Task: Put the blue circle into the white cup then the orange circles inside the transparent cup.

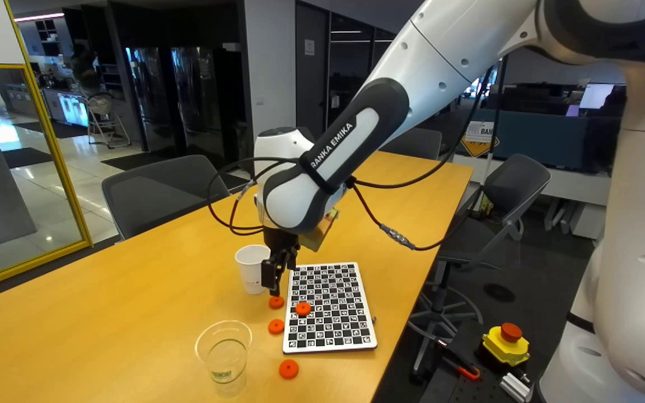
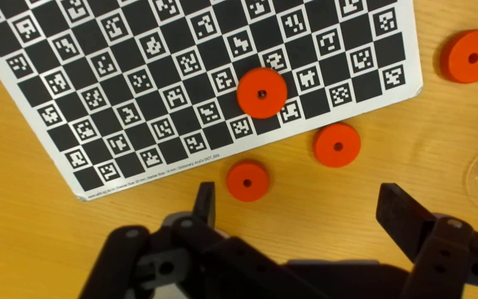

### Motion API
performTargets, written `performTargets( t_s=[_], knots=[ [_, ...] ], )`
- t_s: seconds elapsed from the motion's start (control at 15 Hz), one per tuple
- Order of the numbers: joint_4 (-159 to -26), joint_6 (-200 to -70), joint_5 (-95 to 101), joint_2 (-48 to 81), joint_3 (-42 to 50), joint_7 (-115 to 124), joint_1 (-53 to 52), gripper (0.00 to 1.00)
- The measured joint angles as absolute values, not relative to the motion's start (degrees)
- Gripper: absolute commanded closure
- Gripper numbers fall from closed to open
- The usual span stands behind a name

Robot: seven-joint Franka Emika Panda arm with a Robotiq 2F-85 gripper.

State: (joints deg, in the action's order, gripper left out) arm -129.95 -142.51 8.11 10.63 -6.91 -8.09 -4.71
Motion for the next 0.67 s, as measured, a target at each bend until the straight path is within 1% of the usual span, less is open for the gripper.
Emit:
performTargets(
  t_s=[0.33, 0.67],
  knots=[
    [-134.0, -150.4, 15.0, 11.8, -5.3, -0.2, -6.0, 0.0],
    [-134.0, -154.6, 15.5, 14.2, -4.5, 0.6, -6.1, 0.0]
  ],
)
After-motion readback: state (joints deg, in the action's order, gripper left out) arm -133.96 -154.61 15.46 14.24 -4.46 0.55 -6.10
